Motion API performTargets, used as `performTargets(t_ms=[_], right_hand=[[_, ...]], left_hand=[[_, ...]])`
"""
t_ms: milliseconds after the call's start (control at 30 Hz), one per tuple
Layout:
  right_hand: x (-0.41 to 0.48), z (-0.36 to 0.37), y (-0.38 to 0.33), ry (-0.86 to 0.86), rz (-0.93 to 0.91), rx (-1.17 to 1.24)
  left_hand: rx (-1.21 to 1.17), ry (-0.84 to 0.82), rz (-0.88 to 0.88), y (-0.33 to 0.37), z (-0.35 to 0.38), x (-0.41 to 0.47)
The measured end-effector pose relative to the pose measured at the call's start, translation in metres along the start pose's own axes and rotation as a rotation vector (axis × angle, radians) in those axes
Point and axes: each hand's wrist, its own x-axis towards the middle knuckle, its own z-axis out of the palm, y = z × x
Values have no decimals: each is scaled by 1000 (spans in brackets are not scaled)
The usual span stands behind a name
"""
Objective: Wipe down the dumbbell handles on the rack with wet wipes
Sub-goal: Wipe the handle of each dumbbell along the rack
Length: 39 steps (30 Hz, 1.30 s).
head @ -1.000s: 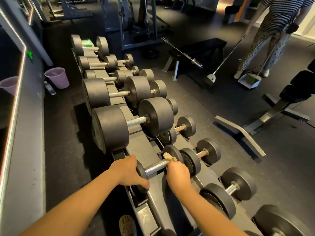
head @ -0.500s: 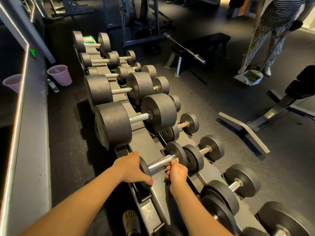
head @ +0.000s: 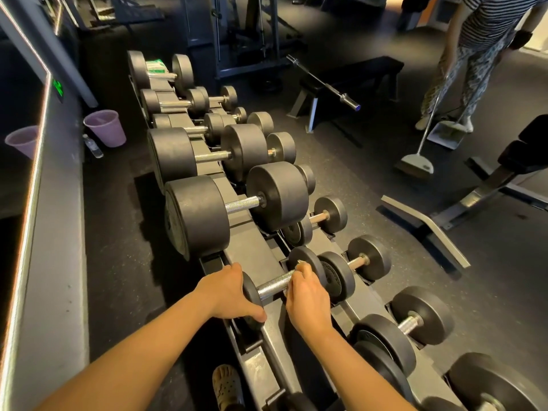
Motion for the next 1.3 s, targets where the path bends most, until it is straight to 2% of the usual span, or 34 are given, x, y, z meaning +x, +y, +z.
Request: performTargets(t_ms=[133,267,333,467,567,833,1033,1167,1300], right_hand=[[8,-9,-10,-25,-168,33],[24,-12,-41,-268,-328,193],[44,-14,-41,-362,-360,54],[73,-37,-27,-416,-378,-507],[57,-36,-22,-404,-439,-615],[3,-14,-11,-67,-34,-168],[-1,-6,-20,44,240,31],[-2,-1,-28,154,503,448],[-7,8,-34,94,852,1018]], left_hand=[[3,19,-8,-2,5,3],[-47,57,-4,-1,8,2],[-94,65,-7,-3,11,1],[-151,59,-20,-8,18,0],[-173,65,-19,-8,22,-1],[-188,114,6,-4,33,-7],[-197,121,6,-4,33,-8],[-202,128,8,-4,34,-6],[-218,115,-2,-5,35,-4]])
